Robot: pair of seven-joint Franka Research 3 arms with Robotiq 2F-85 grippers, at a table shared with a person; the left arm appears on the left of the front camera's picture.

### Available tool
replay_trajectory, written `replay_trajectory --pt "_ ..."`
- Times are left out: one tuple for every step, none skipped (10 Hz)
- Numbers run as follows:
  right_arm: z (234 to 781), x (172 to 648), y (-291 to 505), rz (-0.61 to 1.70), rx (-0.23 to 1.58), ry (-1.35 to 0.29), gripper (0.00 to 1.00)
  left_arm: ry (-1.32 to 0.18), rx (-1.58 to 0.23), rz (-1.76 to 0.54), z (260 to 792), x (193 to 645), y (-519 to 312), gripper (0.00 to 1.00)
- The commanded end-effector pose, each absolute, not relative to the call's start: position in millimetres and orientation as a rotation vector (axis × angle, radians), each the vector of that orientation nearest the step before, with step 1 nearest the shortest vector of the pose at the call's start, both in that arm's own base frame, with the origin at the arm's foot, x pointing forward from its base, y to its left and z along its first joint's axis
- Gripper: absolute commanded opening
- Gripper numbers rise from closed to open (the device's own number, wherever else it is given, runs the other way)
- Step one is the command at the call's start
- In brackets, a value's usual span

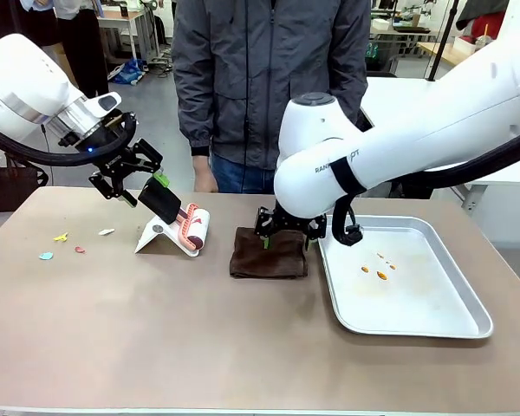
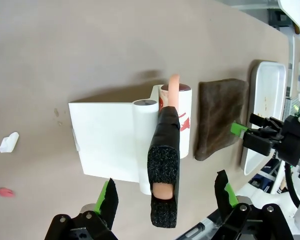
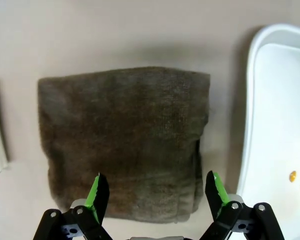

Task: Clean the surface of the table.
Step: Hold the Lint Roller with your left hand and the towel with your right hand.

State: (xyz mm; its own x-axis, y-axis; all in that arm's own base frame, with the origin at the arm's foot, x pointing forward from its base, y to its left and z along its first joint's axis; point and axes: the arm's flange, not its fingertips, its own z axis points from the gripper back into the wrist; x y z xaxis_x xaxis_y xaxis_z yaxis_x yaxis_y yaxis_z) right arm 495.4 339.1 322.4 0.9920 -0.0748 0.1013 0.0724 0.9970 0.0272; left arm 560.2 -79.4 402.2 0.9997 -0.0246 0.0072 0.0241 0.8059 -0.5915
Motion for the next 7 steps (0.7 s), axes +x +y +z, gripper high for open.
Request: replay_trajectory --pt "311 502 353 -0.155 -0.031 -0.105 1.0 -0.019 -0.627 -0.044 402 563 -80 1.0" --pt "307 502 352 -0.174 -0.032 -0.097 1.0 -0.021 -0.629 -0.047 401 563 -80 1.0" --pt "303 503 353 -0.201 -0.043 -0.105 1.0 -0.024 -0.636 -0.05 400 562 -81 1.0" --pt "300 505 353 -0.209 -0.048 -0.106 1.0 -0.027 -0.638 -0.054 399 562 -81 1.0" --pt "300 506 353 -0.219 -0.053 -0.115 1.0 -0.029 -0.645 -0.055 399 562 -81 1.0" --pt "299 507 353 -0.238 -0.069 -0.135 1.0 -0.028 -0.652 -0.055 398 563 -81 1.0" --pt "299 508 353 -0.244 -0.072 -0.14 1.0 -0.026 -0.652 -0.053 397 563 -81 1.0"
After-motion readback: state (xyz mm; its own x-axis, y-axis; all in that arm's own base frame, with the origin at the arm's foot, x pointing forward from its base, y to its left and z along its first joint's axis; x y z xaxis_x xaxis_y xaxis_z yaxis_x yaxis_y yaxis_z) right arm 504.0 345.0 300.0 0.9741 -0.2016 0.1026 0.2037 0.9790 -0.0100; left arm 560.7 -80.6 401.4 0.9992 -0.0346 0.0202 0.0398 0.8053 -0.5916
